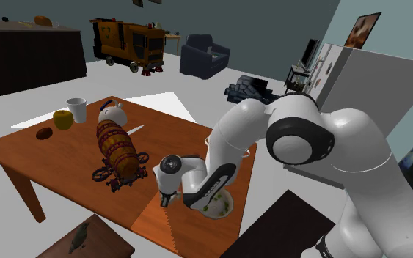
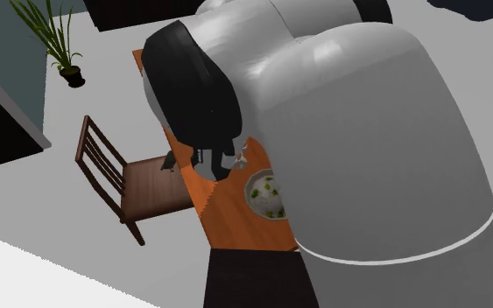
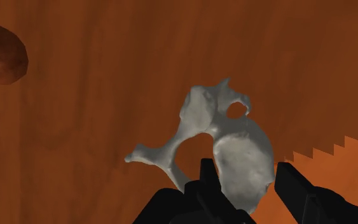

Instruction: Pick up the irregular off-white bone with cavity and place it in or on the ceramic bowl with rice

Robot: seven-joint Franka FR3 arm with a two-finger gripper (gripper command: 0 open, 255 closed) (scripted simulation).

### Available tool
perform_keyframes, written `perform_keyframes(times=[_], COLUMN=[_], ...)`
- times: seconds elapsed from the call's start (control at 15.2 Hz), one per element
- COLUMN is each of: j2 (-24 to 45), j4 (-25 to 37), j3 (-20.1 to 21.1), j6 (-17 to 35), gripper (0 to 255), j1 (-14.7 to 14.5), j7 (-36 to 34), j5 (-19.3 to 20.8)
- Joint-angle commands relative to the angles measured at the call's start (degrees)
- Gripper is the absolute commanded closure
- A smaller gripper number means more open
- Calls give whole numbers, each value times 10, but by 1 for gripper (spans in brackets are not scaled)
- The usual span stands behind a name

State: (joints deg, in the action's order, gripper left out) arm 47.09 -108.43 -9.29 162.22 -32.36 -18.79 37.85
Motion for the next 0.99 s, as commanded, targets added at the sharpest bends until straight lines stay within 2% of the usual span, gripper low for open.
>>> perform_keyframes(times=[0.0, 0.92], j2=[-15, -118], j4=[-7, -52], j3=[3, 30], j6=[-7, -65], gripper=[255, 255], j1=[2, 21], j7=[5, 50], j5=[-2, -25])
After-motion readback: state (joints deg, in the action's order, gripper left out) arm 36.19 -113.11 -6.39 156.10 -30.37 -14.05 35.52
